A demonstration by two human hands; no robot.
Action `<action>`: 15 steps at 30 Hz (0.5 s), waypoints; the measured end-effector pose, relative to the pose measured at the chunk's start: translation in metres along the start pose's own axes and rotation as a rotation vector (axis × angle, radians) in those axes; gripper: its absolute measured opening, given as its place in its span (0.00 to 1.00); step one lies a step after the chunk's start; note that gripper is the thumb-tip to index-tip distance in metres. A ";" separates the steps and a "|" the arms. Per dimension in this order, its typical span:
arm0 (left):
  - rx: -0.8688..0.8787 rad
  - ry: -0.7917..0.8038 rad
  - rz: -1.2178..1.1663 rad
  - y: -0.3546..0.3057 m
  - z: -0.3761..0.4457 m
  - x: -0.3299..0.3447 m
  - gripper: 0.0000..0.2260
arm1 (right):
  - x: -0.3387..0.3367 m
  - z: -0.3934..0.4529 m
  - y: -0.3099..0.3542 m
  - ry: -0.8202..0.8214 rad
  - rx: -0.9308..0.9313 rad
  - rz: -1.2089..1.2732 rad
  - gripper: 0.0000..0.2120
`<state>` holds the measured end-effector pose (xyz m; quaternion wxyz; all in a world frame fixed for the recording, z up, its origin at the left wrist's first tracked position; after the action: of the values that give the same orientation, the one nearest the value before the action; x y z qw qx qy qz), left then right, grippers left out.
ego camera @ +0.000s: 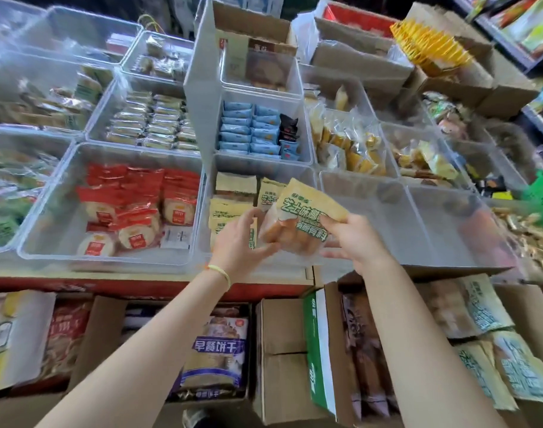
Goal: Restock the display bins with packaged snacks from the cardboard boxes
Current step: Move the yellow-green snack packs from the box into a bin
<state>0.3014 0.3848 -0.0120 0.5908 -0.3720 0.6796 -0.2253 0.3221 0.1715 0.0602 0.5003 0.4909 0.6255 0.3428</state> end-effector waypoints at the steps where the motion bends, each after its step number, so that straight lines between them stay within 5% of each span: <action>1: -0.018 -0.007 0.202 0.014 0.008 0.006 0.30 | 0.002 0.012 -0.004 -0.065 -0.001 -0.020 0.04; 3: -0.033 0.015 0.458 0.044 0.018 0.018 0.24 | 0.011 0.034 -0.013 -0.137 -0.001 -0.048 0.05; 6: 0.025 0.041 0.619 0.063 0.022 0.027 0.29 | 0.030 0.064 -0.033 -0.159 0.039 -0.102 0.11; 15: 0.072 0.114 0.705 0.072 0.024 0.035 0.32 | 0.090 0.121 -0.097 -0.226 0.183 -0.188 0.13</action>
<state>0.3066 0.4056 -0.0924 0.6059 -0.0807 0.7897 -0.0518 0.4108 0.2230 -0.0871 0.5506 0.5091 0.6371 0.1785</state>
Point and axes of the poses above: each hand's wrist, its own z-axis towards the middle knuckle, its own x-axis out of the palm, y = z × x, the point moved 4 cm from there along z, towards the middle knuckle, and after that the axes turned 13 degrees about -x, right-handed, at the moved point
